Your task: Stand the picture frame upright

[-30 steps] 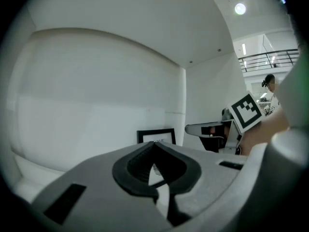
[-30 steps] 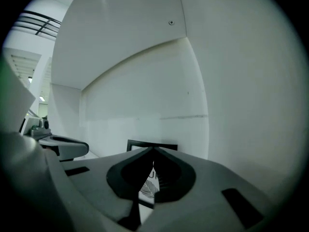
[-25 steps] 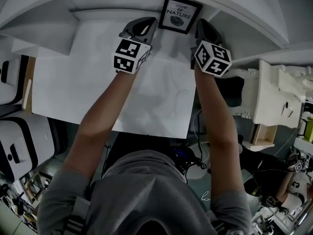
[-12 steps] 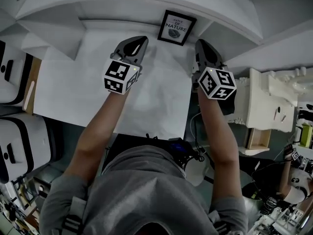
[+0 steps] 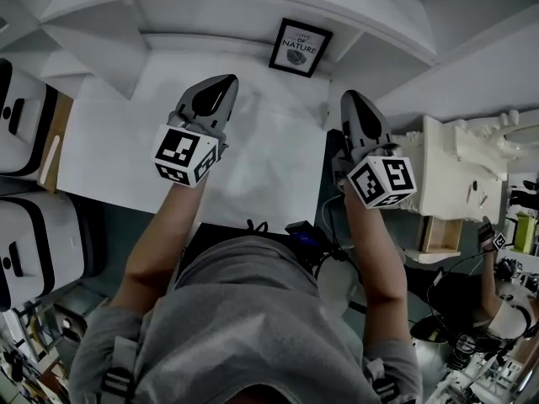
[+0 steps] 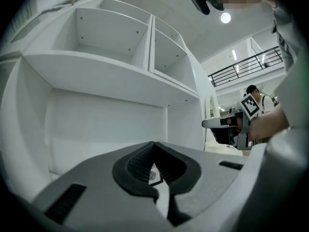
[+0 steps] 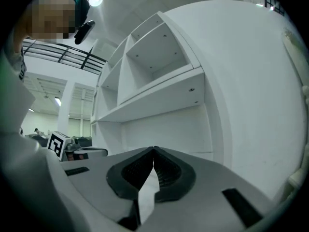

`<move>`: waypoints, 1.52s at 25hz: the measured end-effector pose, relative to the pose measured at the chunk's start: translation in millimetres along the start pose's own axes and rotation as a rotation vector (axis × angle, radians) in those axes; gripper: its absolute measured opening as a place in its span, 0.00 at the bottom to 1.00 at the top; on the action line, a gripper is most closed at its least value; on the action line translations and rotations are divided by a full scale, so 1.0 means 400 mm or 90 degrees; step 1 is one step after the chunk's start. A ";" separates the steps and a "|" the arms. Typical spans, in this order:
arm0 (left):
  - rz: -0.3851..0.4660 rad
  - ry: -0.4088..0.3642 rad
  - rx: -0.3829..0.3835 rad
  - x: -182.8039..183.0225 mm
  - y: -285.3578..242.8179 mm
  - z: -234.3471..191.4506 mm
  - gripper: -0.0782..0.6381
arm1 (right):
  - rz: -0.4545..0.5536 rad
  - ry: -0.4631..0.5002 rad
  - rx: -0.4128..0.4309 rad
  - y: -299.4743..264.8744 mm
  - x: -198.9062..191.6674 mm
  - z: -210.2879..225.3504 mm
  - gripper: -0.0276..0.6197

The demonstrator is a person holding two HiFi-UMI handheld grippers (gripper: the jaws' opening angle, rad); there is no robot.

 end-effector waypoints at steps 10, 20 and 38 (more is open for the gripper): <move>0.028 -0.009 -0.008 0.027 0.087 0.061 0.12 | 0.008 -0.027 0.001 0.151 0.033 -0.052 0.09; 0.026 -0.007 0.005 -0.001 0.146 0.090 0.12 | 0.013 -0.013 0.001 0.201 0.029 -0.075 0.09; 0.032 -0.001 0.029 -0.032 0.196 0.121 0.12 | 0.019 0.020 0.026 0.220 0.021 -0.115 0.08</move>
Point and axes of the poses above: the fingertips, and each gripper's own axes: y backward along the fingers, z to its right, x out of its top, the point moved 9 cm from there along y, backward along the fingers, and after that the axes turned 14 degrees about y, right-handed, at the moved point
